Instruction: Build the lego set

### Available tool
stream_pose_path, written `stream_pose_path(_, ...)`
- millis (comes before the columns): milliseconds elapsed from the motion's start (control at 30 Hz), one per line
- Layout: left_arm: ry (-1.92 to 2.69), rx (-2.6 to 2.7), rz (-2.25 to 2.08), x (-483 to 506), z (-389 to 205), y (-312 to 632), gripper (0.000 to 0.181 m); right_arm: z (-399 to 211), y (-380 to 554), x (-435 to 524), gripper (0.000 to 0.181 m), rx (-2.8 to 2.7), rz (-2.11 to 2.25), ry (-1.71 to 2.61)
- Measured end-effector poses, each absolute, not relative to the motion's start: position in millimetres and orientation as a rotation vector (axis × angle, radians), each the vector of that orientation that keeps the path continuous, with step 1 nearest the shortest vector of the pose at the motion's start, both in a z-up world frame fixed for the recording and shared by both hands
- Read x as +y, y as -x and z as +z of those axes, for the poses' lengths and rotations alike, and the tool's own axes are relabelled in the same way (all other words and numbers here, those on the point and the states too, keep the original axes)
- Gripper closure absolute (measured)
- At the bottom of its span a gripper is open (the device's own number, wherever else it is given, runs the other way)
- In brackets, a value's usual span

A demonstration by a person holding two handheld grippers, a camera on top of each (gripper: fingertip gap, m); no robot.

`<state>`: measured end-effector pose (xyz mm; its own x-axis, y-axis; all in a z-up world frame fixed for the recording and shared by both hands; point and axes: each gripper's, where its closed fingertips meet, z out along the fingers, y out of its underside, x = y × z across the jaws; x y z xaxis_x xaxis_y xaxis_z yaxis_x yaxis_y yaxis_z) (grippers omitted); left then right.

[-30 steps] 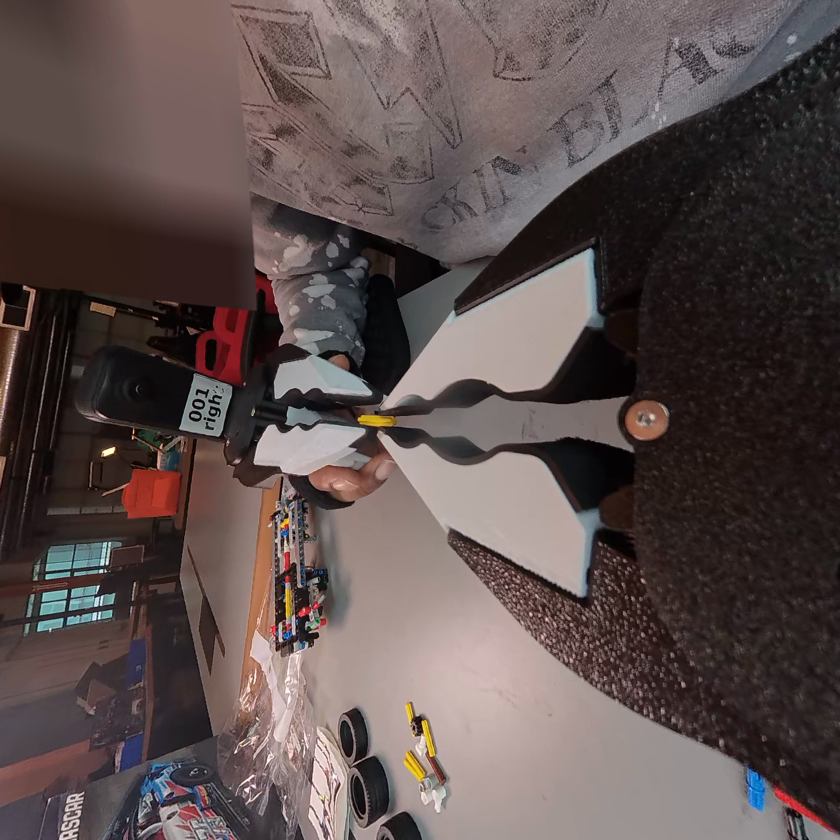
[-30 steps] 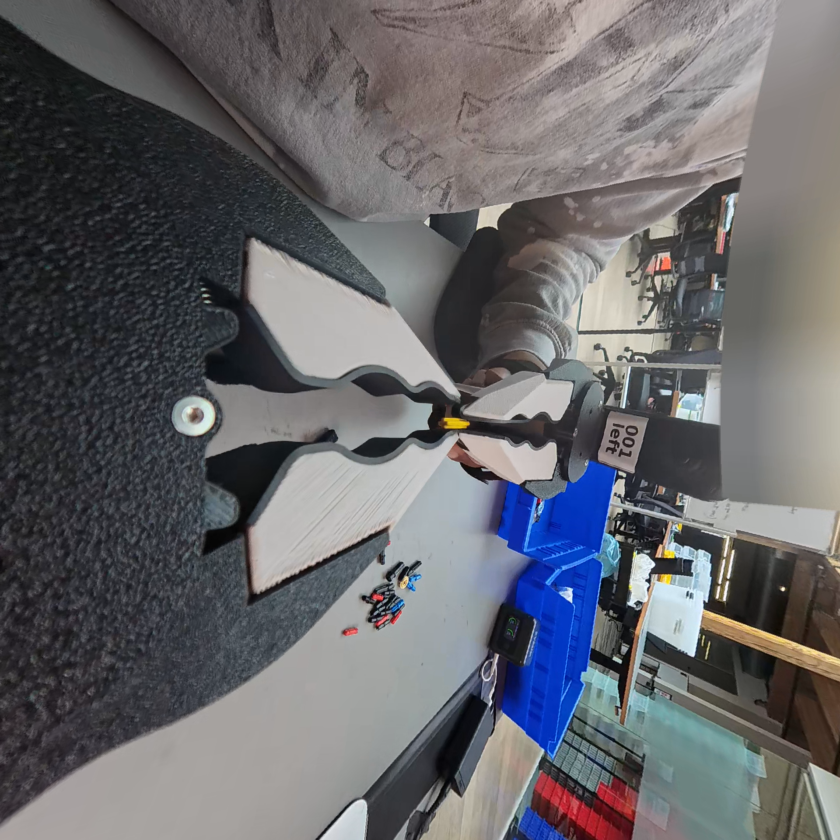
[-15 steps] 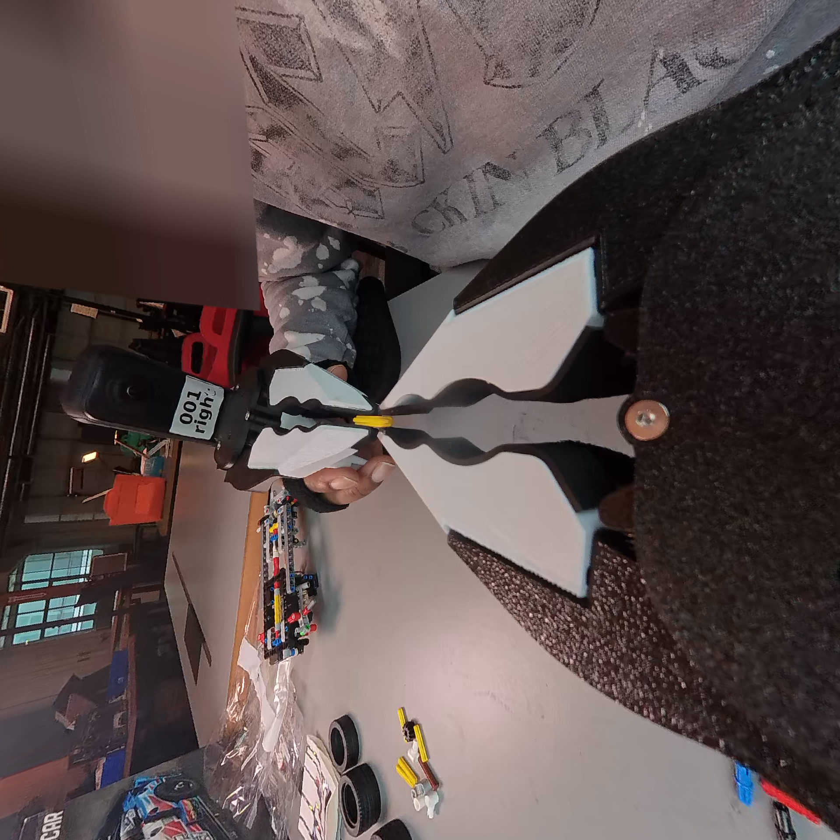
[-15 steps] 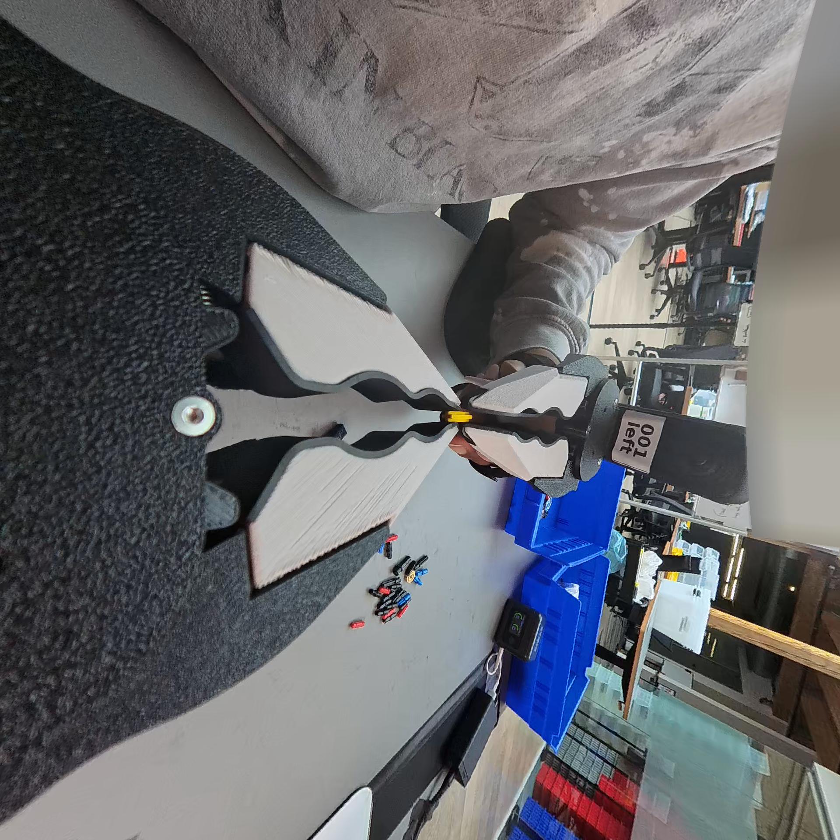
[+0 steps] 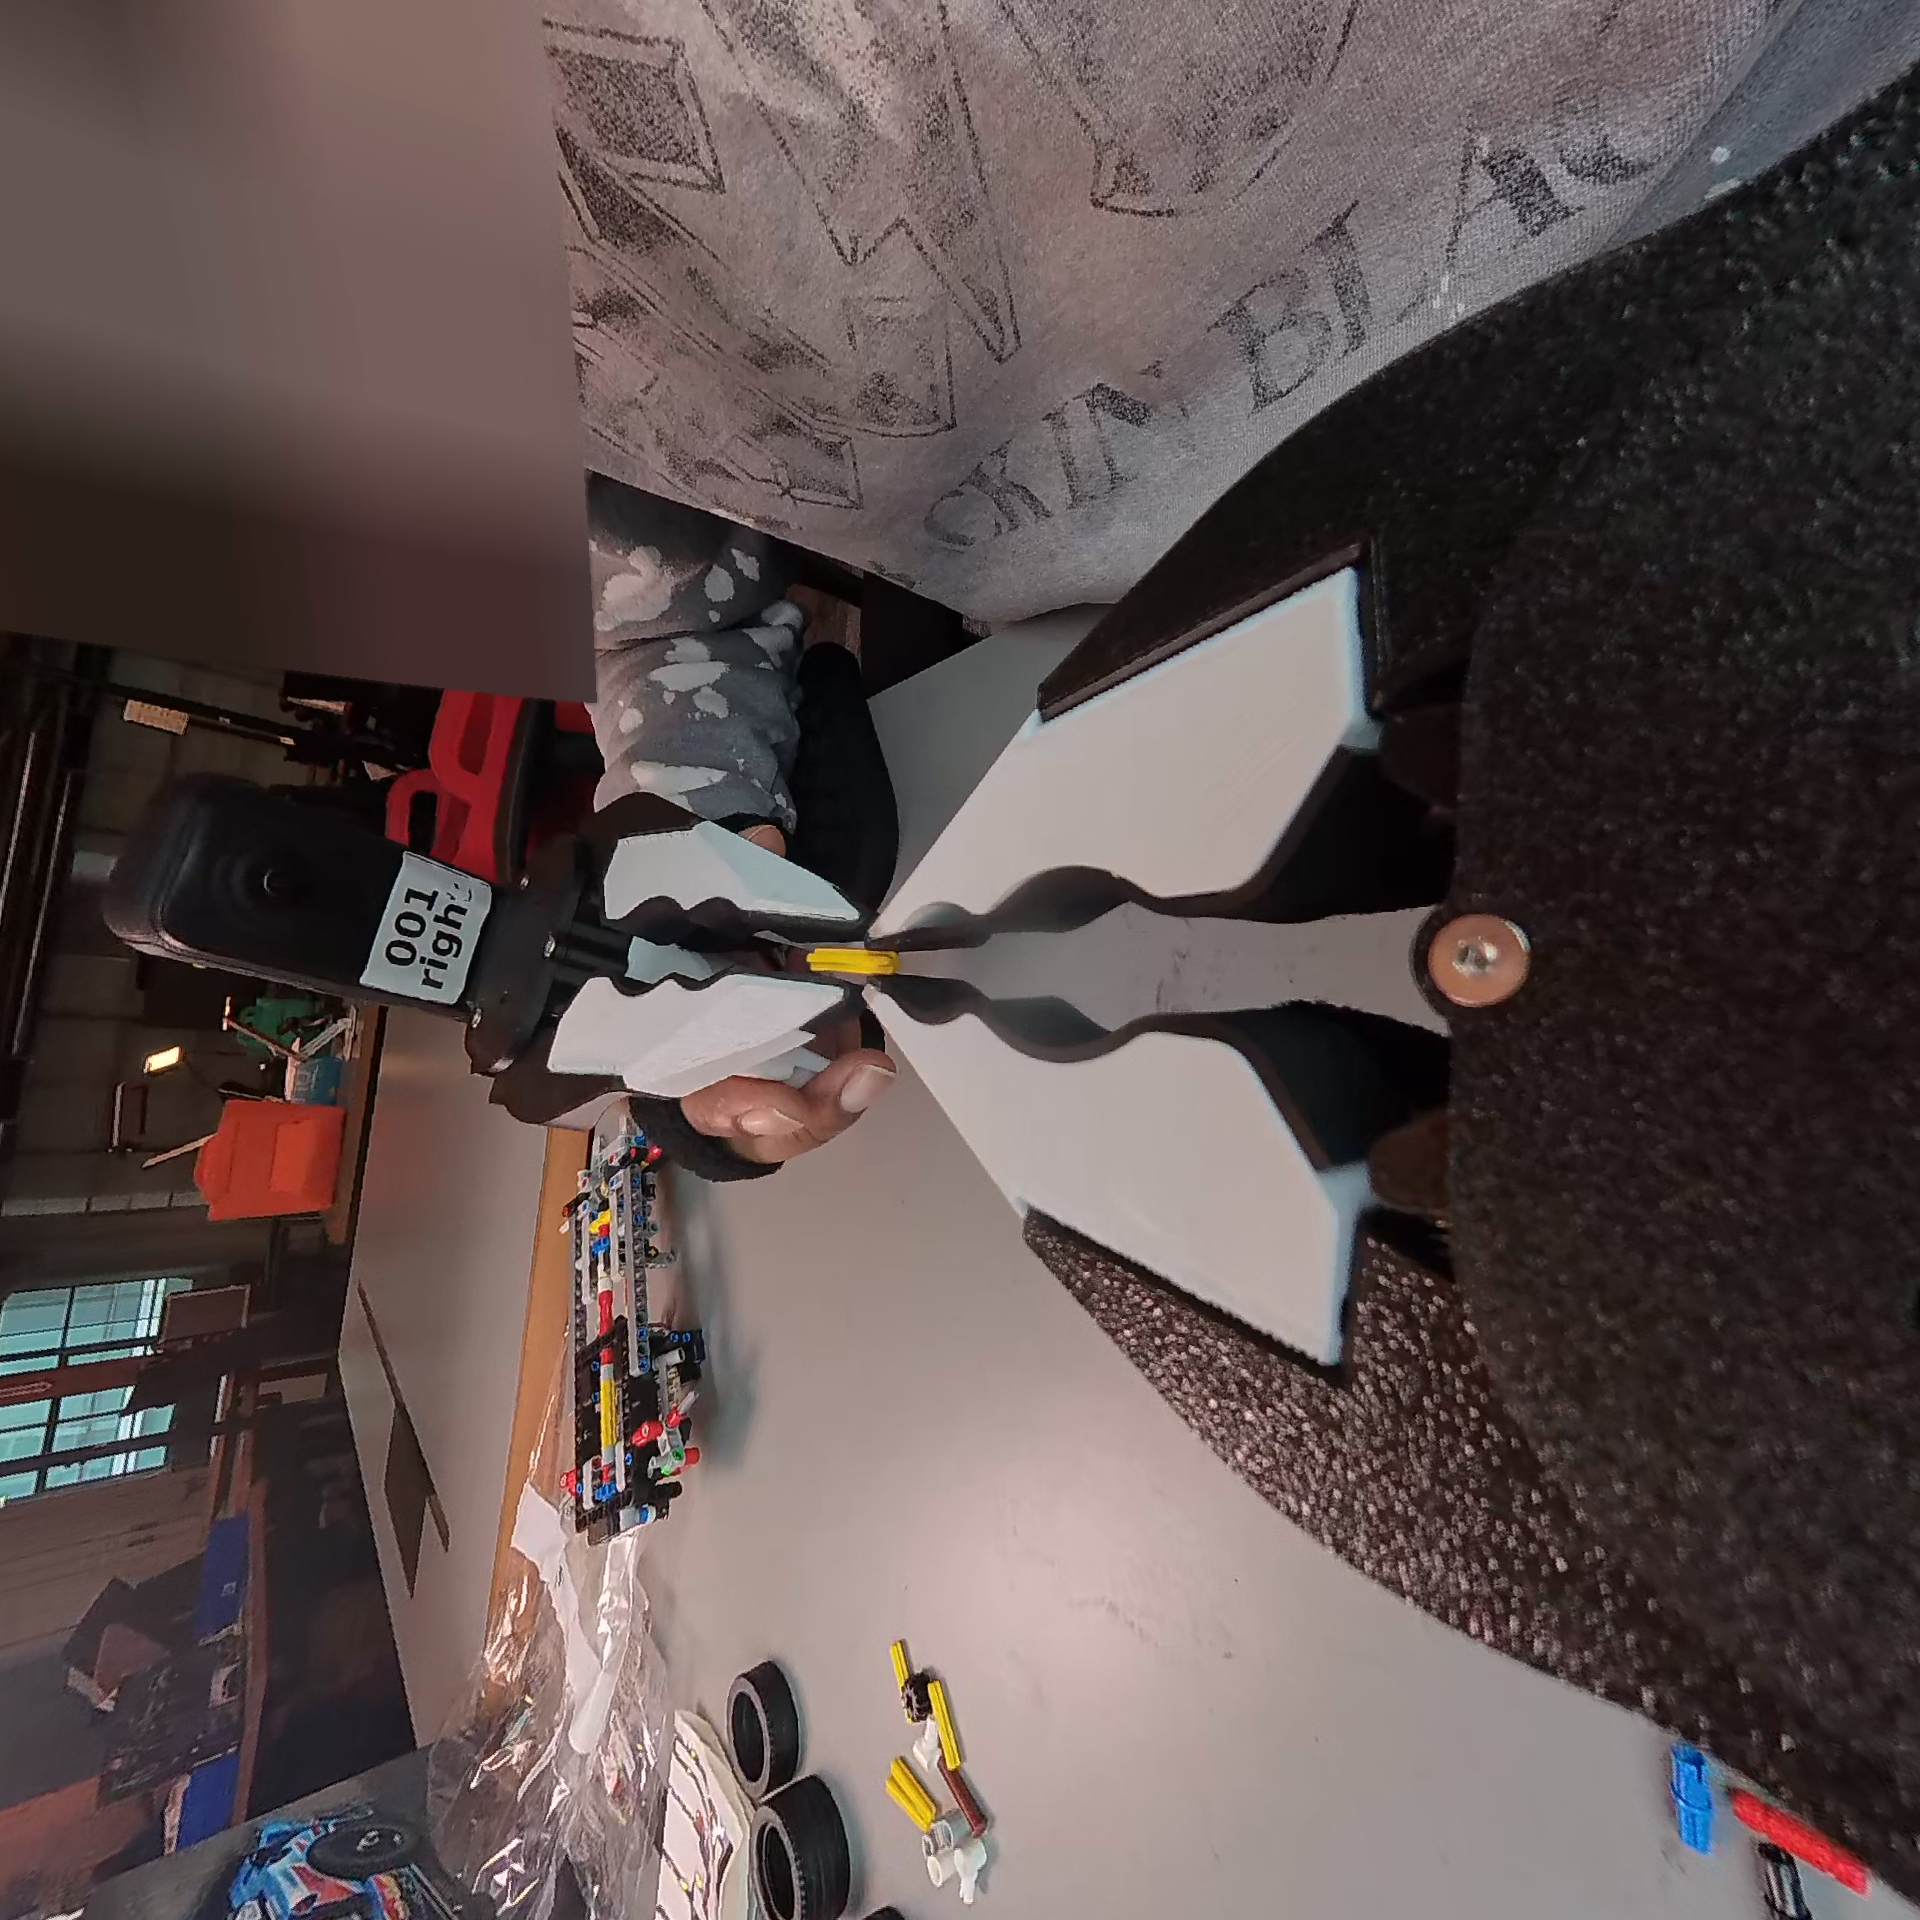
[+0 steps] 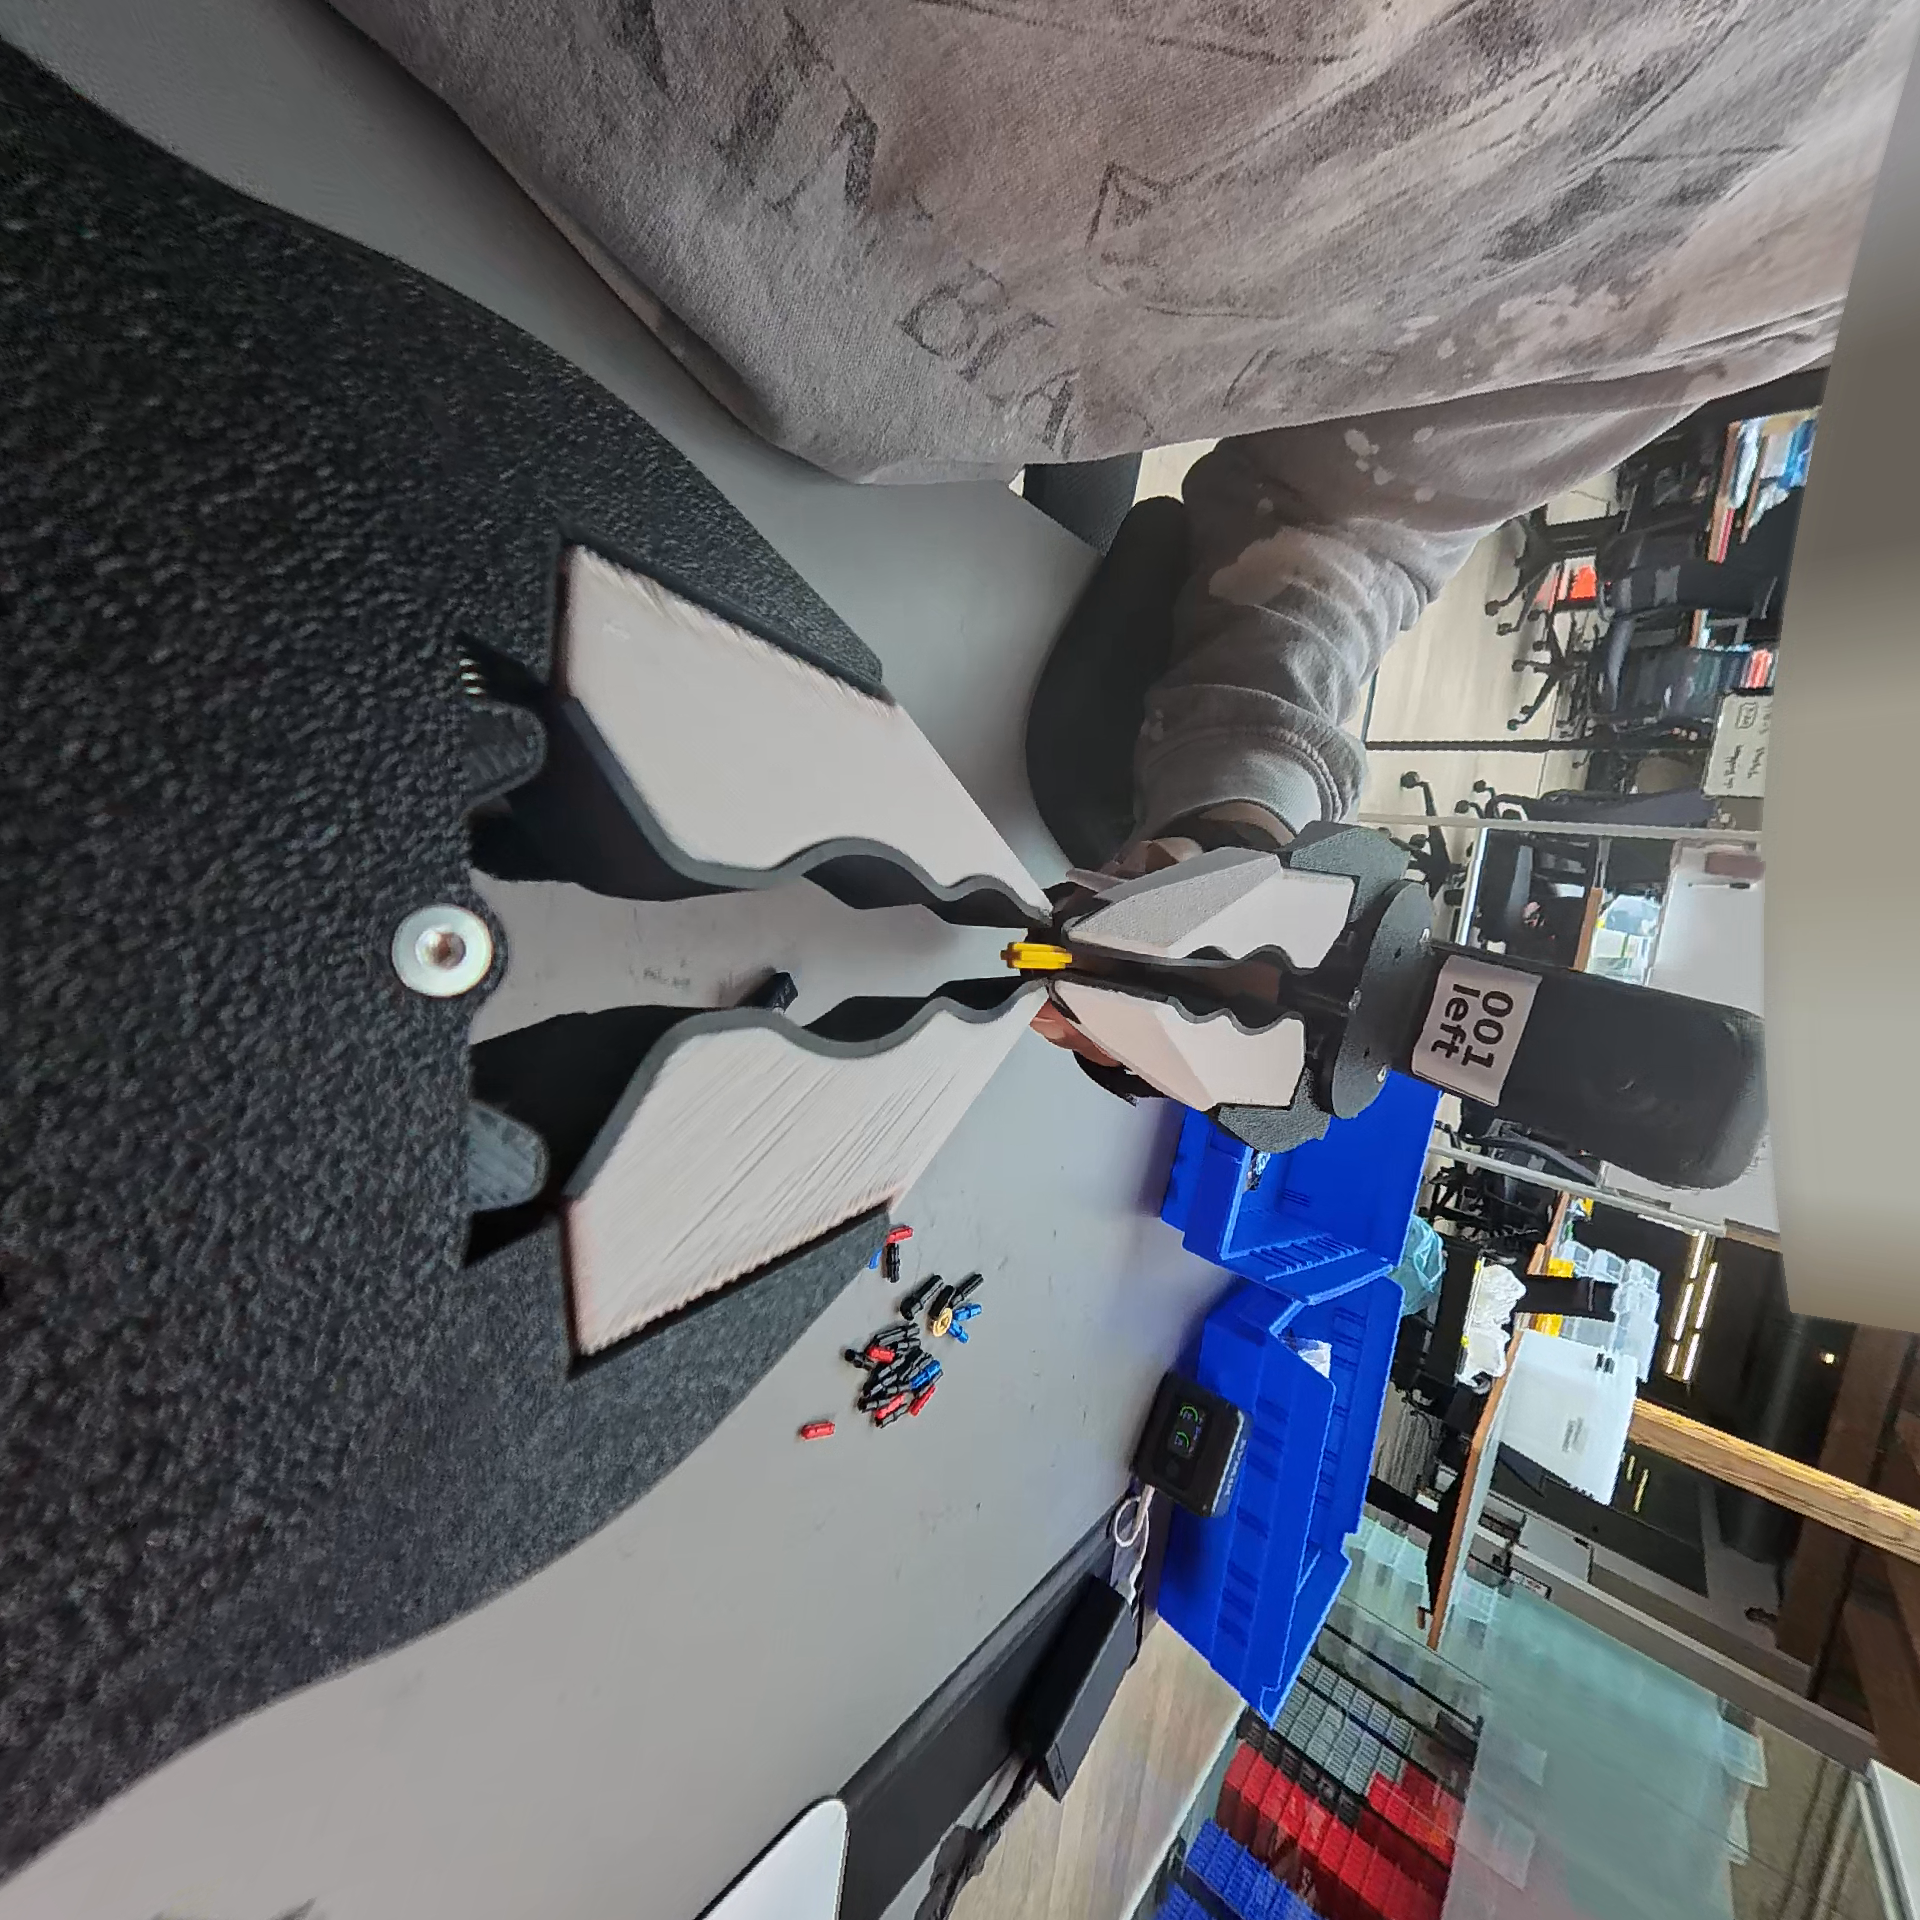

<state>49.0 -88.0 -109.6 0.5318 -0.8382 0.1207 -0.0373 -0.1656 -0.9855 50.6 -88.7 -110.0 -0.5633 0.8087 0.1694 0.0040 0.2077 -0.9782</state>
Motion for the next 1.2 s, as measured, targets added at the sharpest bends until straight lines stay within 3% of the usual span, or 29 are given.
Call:
stream_pose_path(700,1.634,0.742,-0.872,-86.4,-115.8,-45.0,0.177,-116.4,-43.8,-87.1,0.178,-1.773,1.410,0.791)
stream_pose_path(800,1.670,0.671,-0.843,-79.1,-115.4,-28.6,0.157,-124.2,-42.5,-70.9,0.178,-1.780,1.363,0.844)
stream_pose_path(967,2.058,0.637,-0.674,-70.8,-178.1,0.9,0.137,-139.5,-41.1,-35.0,0.178,-1.776,1.279,0.975)
stream_pose_path(1200,2.273,0.774,-0.464,-74.4,-233.0,-0.1,0.144,-162.1,-39.0,-30.6,0.178,-1.840,1.228,1.052)
